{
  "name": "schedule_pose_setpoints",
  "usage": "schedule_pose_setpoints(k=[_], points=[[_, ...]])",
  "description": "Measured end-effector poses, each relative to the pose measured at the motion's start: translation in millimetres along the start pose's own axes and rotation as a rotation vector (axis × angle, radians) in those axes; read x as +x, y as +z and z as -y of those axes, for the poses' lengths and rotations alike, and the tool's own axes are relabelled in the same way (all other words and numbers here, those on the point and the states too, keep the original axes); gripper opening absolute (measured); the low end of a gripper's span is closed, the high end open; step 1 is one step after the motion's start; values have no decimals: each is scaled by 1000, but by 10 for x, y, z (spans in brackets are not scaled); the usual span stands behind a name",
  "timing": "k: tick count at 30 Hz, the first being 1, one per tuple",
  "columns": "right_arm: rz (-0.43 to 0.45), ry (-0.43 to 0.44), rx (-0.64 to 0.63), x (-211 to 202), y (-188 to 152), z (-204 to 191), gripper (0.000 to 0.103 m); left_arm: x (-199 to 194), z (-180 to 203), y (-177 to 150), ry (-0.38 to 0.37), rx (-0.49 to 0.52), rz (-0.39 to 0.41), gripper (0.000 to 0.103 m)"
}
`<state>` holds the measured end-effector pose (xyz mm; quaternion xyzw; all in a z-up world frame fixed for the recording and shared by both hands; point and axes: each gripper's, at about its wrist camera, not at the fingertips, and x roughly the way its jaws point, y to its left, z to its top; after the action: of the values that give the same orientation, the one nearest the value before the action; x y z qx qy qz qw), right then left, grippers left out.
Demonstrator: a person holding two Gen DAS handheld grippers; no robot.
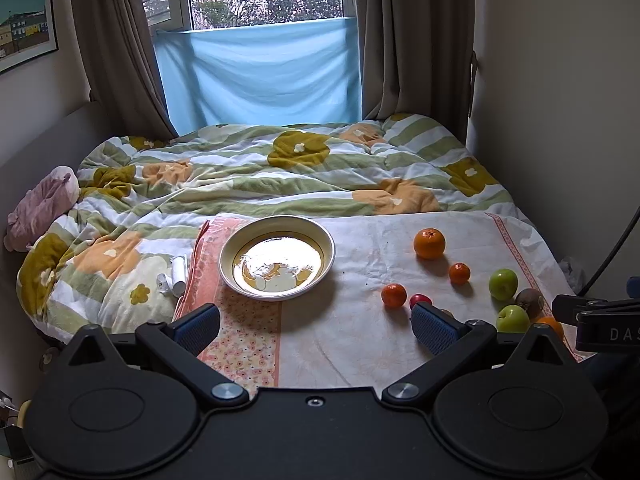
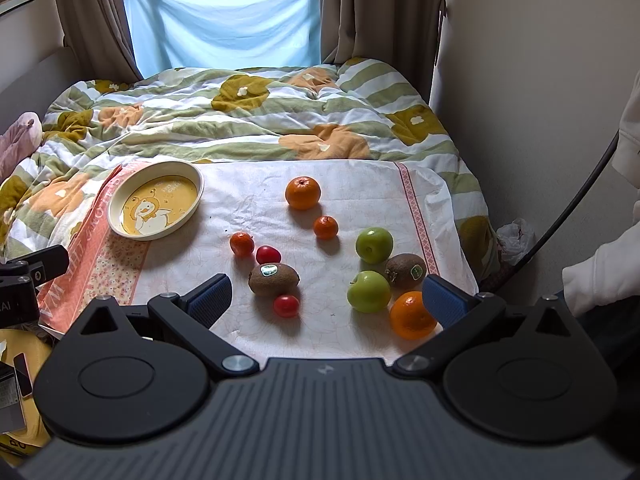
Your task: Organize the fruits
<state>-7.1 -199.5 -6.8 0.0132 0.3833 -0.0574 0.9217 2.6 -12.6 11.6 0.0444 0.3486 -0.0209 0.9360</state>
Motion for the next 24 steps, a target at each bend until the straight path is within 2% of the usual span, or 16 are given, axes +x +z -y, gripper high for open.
schedule_pose_setpoints(k=[10, 18, 24], points=[[3, -2, 2, -1, 10, 9, 103, -3, 32, 3, -8, 11, 4, 103], [13, -23, 62, -28, 22, 228, 103, 97, 140, 63, -135, 45, -1, 103], [4, -84, 107, 106, -118, 411, 103, 340, 317, 13, -254, 102, -16, 103]])
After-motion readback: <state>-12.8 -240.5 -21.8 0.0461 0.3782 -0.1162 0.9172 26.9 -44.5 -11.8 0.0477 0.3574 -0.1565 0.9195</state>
